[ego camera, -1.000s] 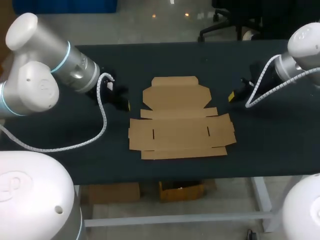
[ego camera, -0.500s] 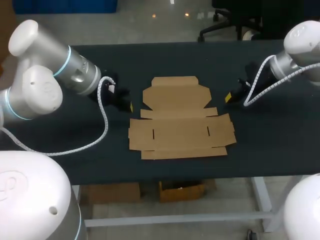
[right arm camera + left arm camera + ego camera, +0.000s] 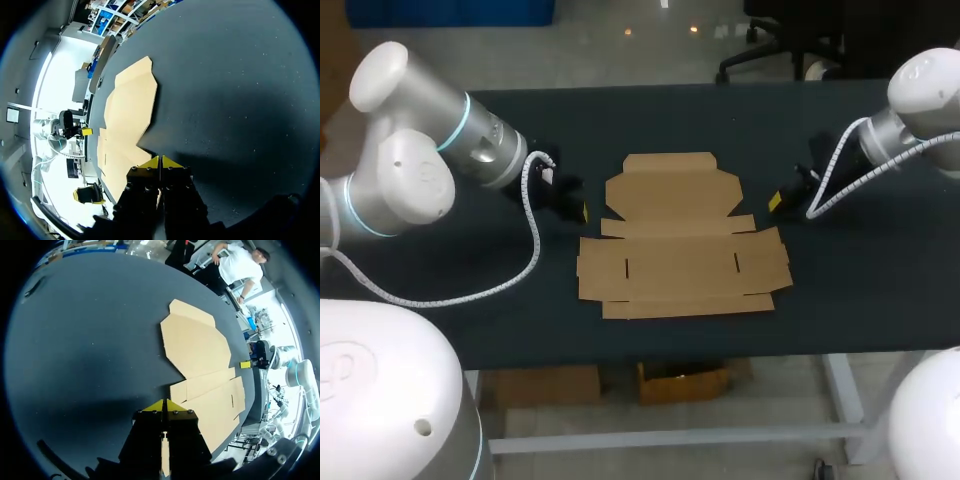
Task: Assemble the packaging by folding the flat box into shape, placing the metal phone stand inside, and closing the box properly
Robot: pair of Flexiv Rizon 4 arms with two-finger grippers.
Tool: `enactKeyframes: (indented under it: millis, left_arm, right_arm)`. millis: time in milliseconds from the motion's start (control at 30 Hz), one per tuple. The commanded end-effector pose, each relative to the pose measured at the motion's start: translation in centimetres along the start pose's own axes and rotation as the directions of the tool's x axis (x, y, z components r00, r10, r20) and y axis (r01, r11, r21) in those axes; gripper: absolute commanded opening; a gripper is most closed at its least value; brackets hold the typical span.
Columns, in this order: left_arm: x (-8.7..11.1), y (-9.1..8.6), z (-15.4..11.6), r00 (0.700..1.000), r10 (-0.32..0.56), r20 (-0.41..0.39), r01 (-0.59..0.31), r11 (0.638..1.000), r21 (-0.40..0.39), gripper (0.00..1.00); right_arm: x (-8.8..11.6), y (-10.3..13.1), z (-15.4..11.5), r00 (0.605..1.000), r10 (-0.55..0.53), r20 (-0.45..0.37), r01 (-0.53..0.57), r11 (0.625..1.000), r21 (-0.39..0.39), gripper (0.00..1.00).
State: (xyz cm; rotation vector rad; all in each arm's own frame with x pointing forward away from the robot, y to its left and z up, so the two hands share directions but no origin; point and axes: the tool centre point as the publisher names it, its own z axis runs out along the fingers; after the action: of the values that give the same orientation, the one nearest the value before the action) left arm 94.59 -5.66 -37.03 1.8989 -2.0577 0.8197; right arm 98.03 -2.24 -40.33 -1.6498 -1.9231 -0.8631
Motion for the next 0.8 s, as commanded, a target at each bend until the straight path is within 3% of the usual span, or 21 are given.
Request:
enactKeyframes:
  millis: [33, 800]
  left_arm:
    - [-0.16, -0.33, 0.48, 1.0, -0.007, 0.004, 0.007, 1.0, -0.005, 0.0]
    - [-0.19, -0.47, 0.92, 1.0, -0.02, -0.009, 0.02, 1.0, -0.019, 0.0]
  right_arm:
    - [0.17, -0.36, -0.02, 1.0, -0.002, -0.001, 0.002, 1.0, -0.004, 0.0]
    - [0.29, -1.35, 0.83, 0.999, 0.015, 0.043, -0.016, 1.0, 0.001, 0.0]
